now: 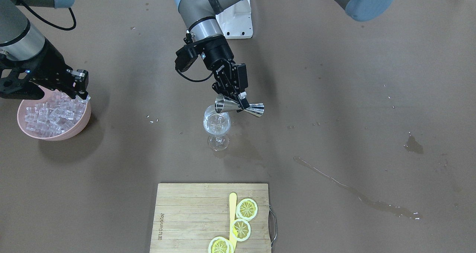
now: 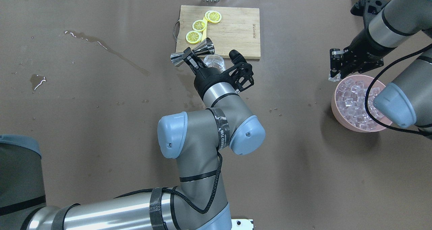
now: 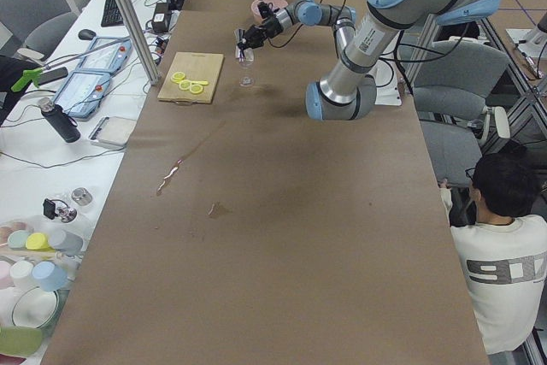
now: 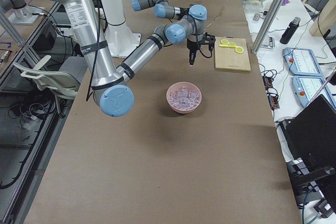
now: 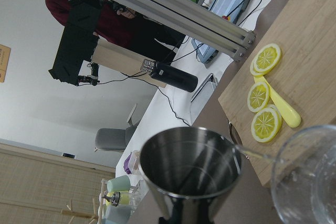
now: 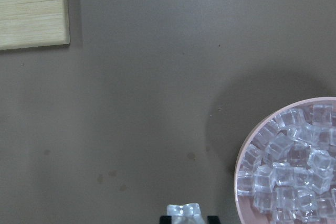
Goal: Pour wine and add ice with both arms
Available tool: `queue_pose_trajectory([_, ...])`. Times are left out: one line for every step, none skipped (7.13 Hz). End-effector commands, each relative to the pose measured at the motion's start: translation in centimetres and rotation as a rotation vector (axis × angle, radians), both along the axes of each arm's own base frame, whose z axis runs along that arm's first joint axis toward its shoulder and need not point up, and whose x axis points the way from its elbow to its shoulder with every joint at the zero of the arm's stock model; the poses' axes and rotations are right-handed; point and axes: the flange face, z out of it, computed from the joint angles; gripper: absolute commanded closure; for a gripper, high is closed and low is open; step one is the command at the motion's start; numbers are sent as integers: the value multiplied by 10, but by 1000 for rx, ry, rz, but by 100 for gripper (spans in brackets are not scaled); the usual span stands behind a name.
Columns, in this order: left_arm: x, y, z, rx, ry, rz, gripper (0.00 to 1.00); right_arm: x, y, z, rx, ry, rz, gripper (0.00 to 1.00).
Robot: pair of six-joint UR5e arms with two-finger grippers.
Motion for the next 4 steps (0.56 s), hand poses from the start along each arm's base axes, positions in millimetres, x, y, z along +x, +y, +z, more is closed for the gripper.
queue_pose_trajectory([-12, 9, -22, -37, 157, 15, 100, -7, 1, -8, -8, -8, 7, 83])
queue_pose_trajectory([-34, 16, -36, -21, 231, 23, 100, -12, 2, -9, -18, -8, 8, 83])
queue_pose_trajectory([-62, 25, -40, -38, 306, 43, 100, -14, 1, -16, -16, -12, 15, 83])
queue_pose_trajectory([-85, 23, -37, -49, 404, 59, 100, -29, 5, -23, -22, 4, 43, 83])
